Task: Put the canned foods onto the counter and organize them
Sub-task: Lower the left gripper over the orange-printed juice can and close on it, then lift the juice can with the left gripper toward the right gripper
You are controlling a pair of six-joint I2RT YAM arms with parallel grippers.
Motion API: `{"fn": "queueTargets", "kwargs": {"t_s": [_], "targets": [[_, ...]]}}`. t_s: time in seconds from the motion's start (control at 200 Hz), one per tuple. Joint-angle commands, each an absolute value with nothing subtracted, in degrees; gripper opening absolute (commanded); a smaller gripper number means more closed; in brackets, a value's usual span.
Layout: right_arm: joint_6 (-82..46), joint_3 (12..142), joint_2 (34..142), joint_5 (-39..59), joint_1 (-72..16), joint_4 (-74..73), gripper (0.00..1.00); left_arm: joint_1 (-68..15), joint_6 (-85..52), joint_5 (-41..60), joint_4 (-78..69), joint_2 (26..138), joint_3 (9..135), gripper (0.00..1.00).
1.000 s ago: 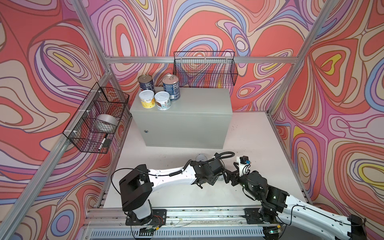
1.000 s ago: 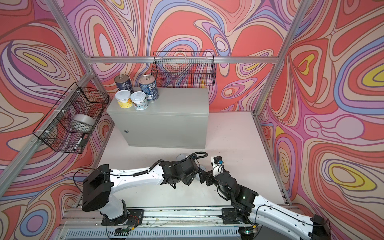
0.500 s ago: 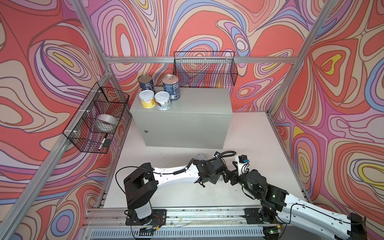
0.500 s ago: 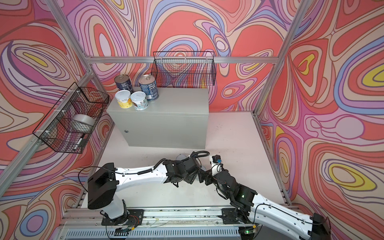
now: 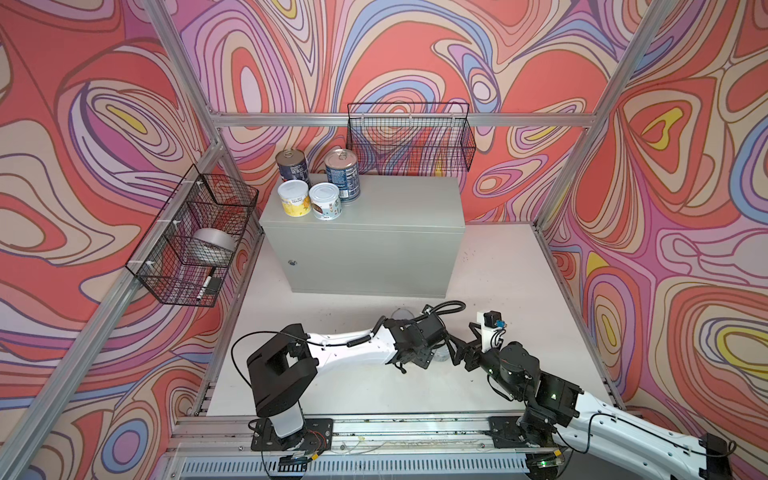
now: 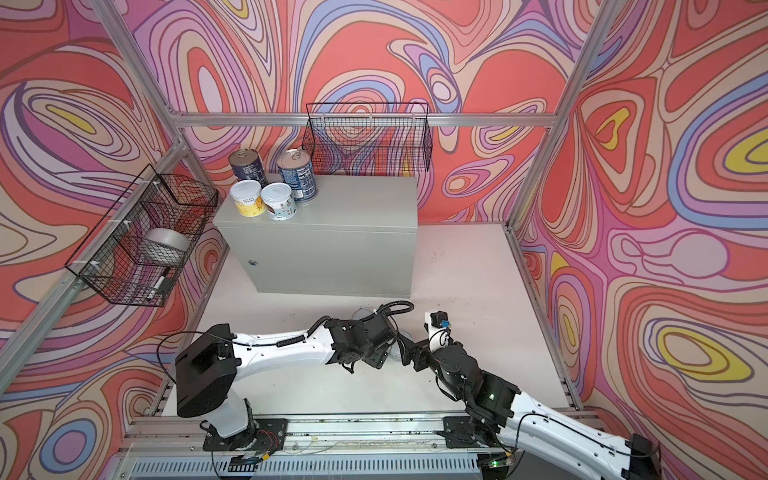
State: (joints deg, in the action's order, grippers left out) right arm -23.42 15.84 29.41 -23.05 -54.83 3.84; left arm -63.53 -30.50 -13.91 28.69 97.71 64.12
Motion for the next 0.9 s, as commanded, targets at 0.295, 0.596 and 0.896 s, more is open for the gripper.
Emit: {"fn": "queueTargets", "kwargs": {"t_s": [0.295,0.596,0.896], "targets": [[-23.6,15.1,31.2,-23.1,-54.9,2.6,0.94,-61.5,-31.1,-12.9,26.9,94.4,61.7,0.64],[-23.0,14.1,30.9,-21.2,-54.9,1.9,0.95,-57.0,-29.3,-9.0,26.1,91.8,61.8,0.55],[-22.5,14.1,33.6,-18.8,-54.8,-1.1,0.95,-53.2,-26.6,-4.8,29.0,85.7,64.7,0.5]]}}
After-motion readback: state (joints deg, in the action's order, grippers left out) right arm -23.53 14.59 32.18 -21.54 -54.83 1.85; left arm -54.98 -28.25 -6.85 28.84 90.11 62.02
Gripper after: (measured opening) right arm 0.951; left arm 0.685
